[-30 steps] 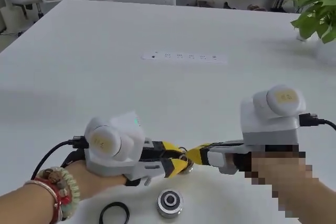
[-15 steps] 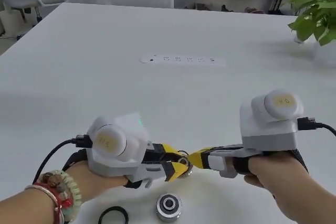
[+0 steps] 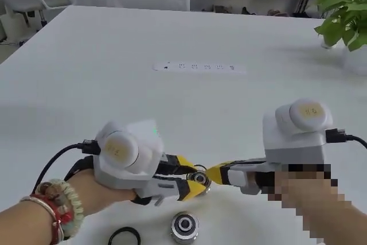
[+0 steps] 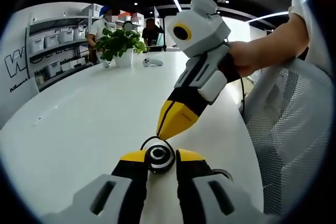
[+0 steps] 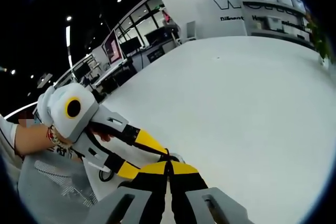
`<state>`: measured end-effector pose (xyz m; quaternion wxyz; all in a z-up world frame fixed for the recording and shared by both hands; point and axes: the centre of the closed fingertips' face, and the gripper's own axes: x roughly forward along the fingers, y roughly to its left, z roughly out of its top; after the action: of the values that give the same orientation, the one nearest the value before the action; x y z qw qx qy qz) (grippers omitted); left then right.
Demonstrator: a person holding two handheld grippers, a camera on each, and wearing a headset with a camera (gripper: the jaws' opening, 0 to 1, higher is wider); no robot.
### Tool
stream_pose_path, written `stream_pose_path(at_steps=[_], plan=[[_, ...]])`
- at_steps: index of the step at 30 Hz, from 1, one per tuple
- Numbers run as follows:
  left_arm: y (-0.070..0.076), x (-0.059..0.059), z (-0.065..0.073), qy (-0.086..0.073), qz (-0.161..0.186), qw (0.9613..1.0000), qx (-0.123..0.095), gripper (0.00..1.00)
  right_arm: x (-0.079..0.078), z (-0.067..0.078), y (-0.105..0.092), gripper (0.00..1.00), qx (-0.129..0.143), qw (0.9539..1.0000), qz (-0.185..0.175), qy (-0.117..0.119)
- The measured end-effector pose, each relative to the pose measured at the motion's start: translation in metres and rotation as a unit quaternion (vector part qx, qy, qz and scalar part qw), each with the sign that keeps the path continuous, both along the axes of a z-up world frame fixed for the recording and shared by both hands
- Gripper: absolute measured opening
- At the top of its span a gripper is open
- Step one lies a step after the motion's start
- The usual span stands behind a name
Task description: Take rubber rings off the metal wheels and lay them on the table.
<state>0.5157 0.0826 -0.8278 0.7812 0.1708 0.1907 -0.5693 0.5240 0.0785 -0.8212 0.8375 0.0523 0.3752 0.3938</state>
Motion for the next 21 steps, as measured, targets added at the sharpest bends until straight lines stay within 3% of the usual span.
stream_pose_path(at_steps=[4, 10, 21], plan=[[0.002, -0.001, 0.007, 0.005, -0.002, 1.0, -0.006, 0.19, 0.002, 0.002, -0.001, 0.0, 0.004, 1.0, -0.004, -0.002], [0.008, 0.004, 0.019, -0.011, 0.003, 0.9999, -0.008, 0.21, 0.006, 0.008, -0.005, 0.0, 0.017, 0.9997, -0.018, -0.004], [0.011, 0.001, 0.033, -0.014, -0.005, 0.9999, -0.008, 0.29, 0.012, 0.017, -0.008, 0.0, 0.041, 0.9985, -0.037, -0.007]])
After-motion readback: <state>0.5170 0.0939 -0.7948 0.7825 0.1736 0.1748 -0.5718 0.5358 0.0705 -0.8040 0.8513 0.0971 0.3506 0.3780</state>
